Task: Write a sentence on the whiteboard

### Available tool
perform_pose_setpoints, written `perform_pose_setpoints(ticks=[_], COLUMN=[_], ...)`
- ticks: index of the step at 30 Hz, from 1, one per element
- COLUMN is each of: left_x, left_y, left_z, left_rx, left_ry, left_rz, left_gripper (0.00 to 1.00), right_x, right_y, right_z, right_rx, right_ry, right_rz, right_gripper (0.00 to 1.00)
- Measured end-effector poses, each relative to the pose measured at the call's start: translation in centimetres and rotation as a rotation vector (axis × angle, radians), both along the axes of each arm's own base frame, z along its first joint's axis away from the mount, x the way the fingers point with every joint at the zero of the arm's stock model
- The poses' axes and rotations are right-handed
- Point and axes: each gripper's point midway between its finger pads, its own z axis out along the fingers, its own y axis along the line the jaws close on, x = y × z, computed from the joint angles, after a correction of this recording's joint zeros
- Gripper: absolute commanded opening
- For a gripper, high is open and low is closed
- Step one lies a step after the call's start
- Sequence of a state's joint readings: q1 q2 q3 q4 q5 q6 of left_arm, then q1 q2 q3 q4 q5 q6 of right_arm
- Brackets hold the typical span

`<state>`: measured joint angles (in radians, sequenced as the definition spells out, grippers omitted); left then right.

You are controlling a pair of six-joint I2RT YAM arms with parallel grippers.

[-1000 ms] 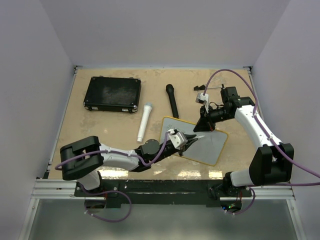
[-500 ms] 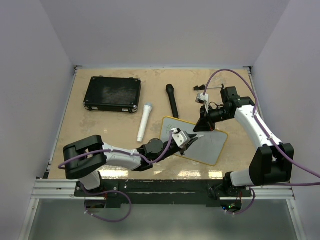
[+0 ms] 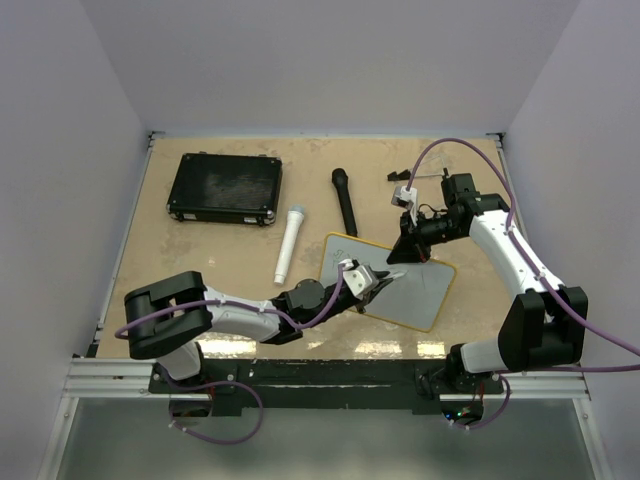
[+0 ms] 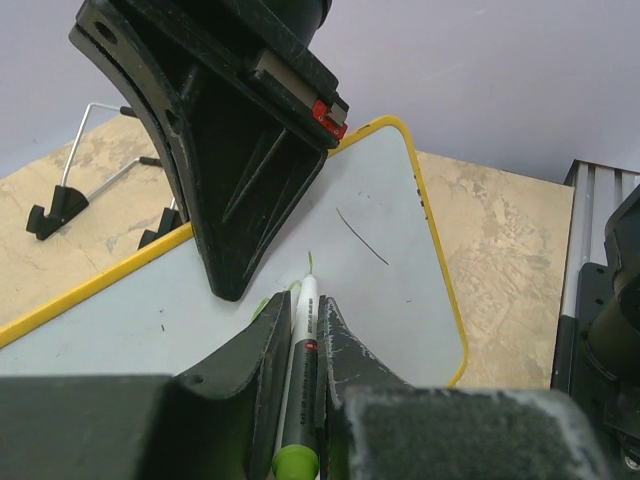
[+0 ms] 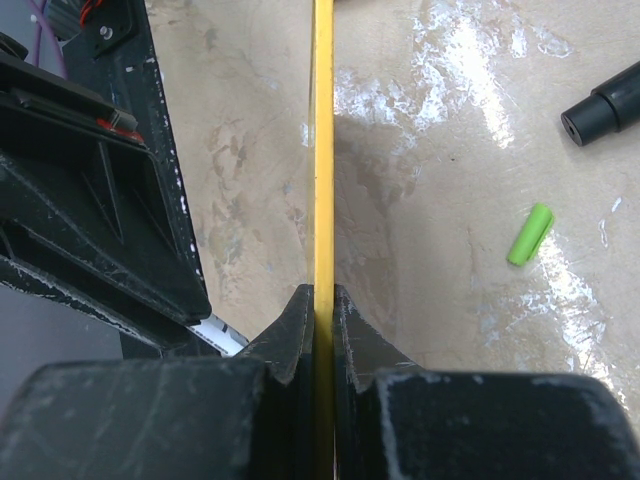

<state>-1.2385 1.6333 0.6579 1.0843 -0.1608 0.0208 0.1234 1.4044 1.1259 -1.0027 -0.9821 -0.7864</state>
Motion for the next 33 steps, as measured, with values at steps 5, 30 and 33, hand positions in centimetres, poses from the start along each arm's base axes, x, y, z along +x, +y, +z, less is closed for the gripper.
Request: perform_pose_setpoints(ticks=[5, 30, 33], left_x=[-0.1, -0.1, -0.3], left_y=[0.2, 0.3, 0.4], left_z=[-0.1, -0.7, -1.1], left_rx=[0.003, 0.017, 0.022], left_ry=[0.001, 0.019, 0.037], left_rz=[0.0, 0.002, -0.001], left_gripper=[0.0, 0.0, 0.0], right_x=[0.0, 0.0, 0.0], right_y=[0.0, 0.0, 0.0], right_z=[0.0, 0.0, 0.0], right_rx=[0.0, 0.0, 0.0], right_ry=[0.0, 0.001, 0.001], right_rz=[0.0, 0.0, 0.0], right_gripper=[0.0, 0.0, 0.0])
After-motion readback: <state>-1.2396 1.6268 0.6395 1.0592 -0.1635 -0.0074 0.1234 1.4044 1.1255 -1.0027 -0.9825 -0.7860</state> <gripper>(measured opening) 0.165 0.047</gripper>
